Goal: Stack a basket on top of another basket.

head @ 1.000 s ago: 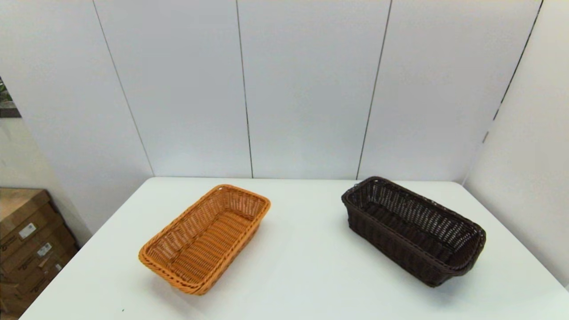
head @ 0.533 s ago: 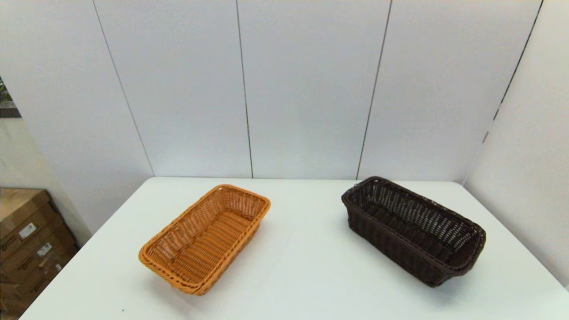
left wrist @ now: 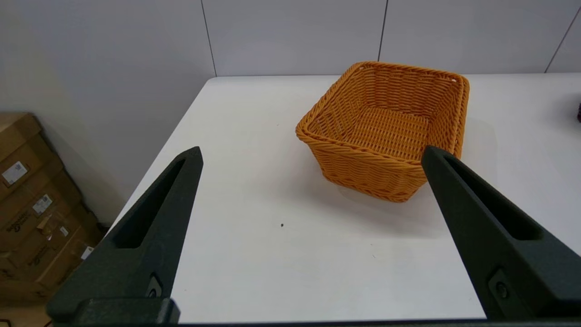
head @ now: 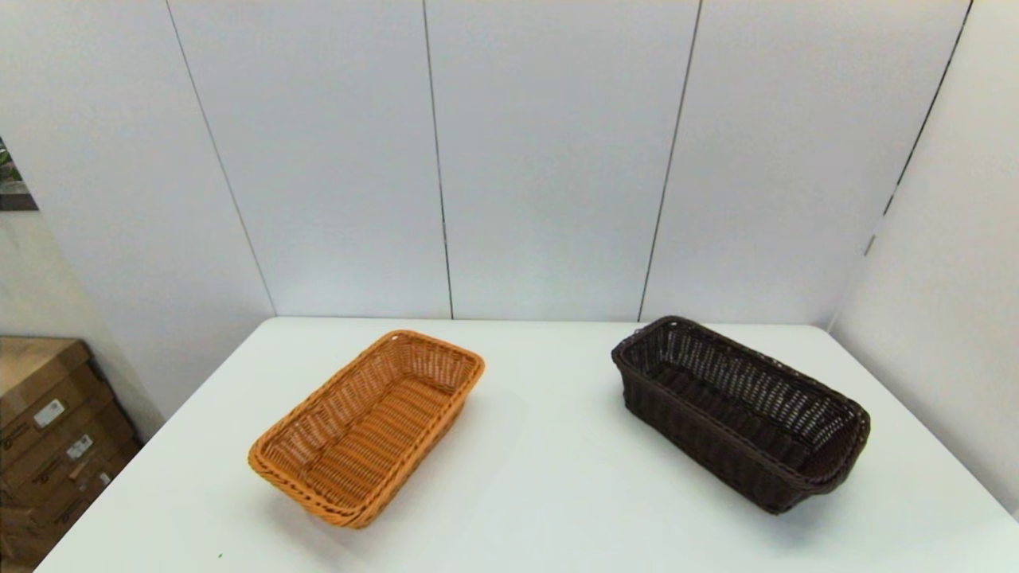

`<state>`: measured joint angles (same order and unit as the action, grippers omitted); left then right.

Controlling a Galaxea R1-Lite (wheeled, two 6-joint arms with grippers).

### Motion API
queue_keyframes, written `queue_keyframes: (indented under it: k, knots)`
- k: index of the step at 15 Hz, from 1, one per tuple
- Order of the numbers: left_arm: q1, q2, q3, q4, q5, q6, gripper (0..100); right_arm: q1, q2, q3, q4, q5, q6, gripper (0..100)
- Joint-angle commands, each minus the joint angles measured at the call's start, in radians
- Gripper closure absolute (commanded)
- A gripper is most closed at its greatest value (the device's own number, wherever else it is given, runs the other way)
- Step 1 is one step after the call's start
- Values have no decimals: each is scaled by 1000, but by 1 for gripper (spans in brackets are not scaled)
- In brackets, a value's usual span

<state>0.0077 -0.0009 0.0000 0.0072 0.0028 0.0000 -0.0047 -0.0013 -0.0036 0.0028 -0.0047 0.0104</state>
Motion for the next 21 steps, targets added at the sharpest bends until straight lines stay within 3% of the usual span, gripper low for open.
queue_keyframes:
  k: [1,6,11,15,21]
  knots:
    - [0,64,-106,45,-9,3,0,0,1,1,0,0,0,0]
    - [0,429,-387,53,-35,0,0,0,1,1,0,0,0,0]
    - [6,637,-463,82,2,-6,0,0,1,-1,0,0,0,0]
    - [5,743,-476,175,74,-199,0,0,1,1,0,0,0,0]
    - [2,832,-488,241,75,-603,0,0,1,1,0,0,0,0]
